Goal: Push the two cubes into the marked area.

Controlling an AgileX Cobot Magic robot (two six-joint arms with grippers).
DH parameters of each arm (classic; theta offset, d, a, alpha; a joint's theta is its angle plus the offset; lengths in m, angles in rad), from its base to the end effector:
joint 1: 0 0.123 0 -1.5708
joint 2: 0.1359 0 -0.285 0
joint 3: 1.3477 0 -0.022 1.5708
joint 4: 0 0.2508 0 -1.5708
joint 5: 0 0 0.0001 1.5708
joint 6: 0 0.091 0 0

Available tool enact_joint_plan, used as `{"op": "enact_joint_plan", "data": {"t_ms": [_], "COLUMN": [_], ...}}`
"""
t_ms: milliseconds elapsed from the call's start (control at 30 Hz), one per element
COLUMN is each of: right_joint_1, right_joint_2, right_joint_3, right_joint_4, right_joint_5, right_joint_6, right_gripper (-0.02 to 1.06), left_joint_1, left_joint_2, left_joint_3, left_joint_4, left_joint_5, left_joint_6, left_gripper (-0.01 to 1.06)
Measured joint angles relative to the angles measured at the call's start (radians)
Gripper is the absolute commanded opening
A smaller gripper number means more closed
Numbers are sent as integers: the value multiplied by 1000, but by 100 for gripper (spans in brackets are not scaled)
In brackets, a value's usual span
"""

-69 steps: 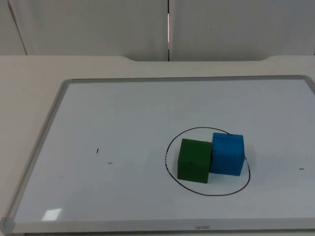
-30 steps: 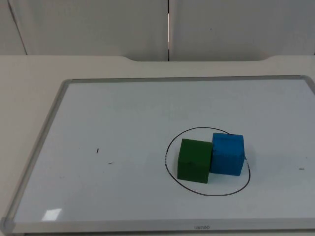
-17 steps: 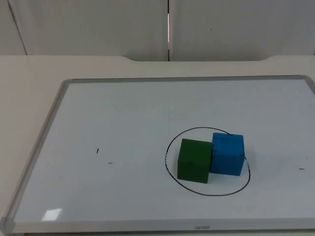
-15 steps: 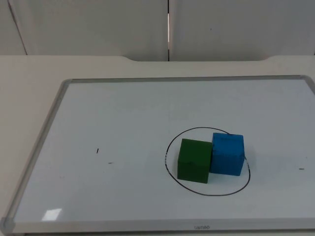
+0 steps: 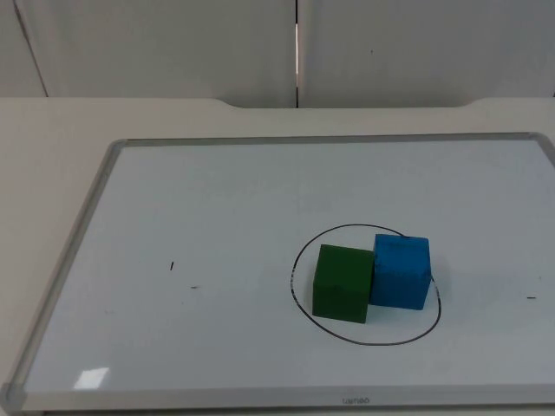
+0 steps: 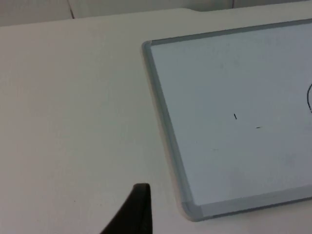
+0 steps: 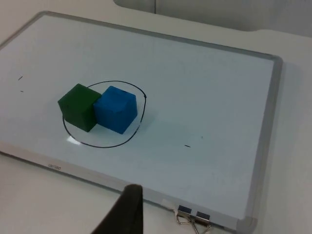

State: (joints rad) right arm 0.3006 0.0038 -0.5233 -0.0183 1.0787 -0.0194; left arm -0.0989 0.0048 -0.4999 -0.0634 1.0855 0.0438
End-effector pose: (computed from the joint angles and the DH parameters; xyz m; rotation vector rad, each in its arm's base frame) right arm -0.0069 -0.0037 0.2823 -0.3247 2.0202 0.1539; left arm -0.0057 -0.0046 0.2754 0.1516 2.0686 -0.1101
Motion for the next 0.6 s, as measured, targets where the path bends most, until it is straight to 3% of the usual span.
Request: {"op": "enact_joint_plan", "data": {"t_ms": [333, 600], "right_joint_1": [-111, -210], "right_joint_2": [0, 0], "right_joint_3": [0, 0], "right_joint_4": [0, 0], "right_joint_5": [0, 0], "right_joint_6": [2, 2], "right_gripper": [105, 105], "left_joint_1": [69, 74], "left_joint_2": [0, 0], "left_joint_3": [0, 0], "left_joint_4": [0, 0], "left_joint_5": [0, 0], "left_joint_6": [0, 0], "left_gripper": [105, 105]}}
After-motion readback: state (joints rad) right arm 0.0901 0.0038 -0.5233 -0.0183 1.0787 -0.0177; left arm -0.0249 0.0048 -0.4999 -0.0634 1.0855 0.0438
